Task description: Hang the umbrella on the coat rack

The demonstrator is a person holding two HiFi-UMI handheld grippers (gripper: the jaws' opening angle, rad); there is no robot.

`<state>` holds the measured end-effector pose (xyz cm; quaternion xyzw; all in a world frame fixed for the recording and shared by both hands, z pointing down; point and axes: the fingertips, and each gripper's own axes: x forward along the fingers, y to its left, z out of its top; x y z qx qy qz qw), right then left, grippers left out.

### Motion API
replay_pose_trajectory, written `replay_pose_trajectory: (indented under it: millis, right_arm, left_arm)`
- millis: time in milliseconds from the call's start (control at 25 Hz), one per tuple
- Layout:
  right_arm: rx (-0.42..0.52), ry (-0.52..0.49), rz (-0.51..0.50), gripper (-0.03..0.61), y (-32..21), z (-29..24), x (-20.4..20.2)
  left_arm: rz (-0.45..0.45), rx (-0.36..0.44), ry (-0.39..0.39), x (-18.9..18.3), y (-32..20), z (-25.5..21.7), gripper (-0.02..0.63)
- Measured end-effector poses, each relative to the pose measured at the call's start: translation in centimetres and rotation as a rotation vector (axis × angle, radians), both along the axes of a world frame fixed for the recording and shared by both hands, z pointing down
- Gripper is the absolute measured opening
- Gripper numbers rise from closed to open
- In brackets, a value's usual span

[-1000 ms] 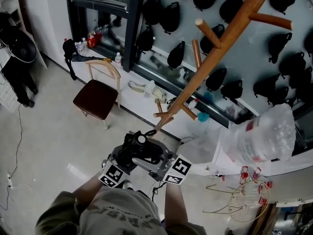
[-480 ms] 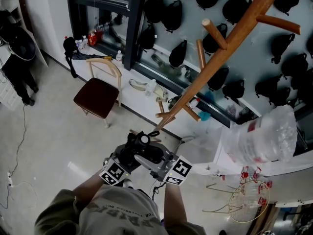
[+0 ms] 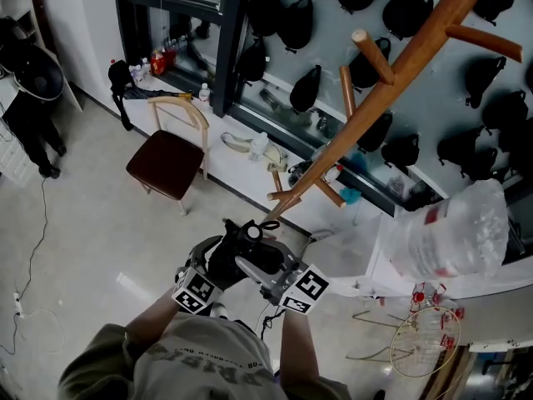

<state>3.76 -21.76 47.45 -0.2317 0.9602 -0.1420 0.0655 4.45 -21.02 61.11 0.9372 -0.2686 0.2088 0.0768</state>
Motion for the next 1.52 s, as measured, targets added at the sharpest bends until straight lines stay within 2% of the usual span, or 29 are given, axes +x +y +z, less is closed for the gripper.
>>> replay_pose_trajectory:
  millis: [240,400,760,1280,1520]
  right_arm:
    - [0.008,0.081,0.04,0.169,-1.8,0.8,0.3]
    - [0.003,0.108,0.06,0.169,-2.9,1.2,0.4]
    - [-0.027,0.186,0.133,0.169,-5.6,3.4,1.2]
    - [-0.071,0.263,0.227,0.169,-8.2,6.0,2.2]
    - [-0.094,0.259,0.258,0.169,-9.1,6.8,2.8]
  left_arm:
    - [-0.055,-0.004,-0.024,-1.2,-0.9,0.3,0.456]
    - [-0.035,0.001,-0.059,-0.7,-1.0,1.0,0.454]
    - [0.016,-0.024,-0.065,0.5,-1.7,2.1,0.449]
    - [0.001,-0.044,-0.082,-0.5,-3.9,2.9,0.449]
    - [-0.008,-0.046,-0.082,-0.9,-4.4,2.8,0.449]
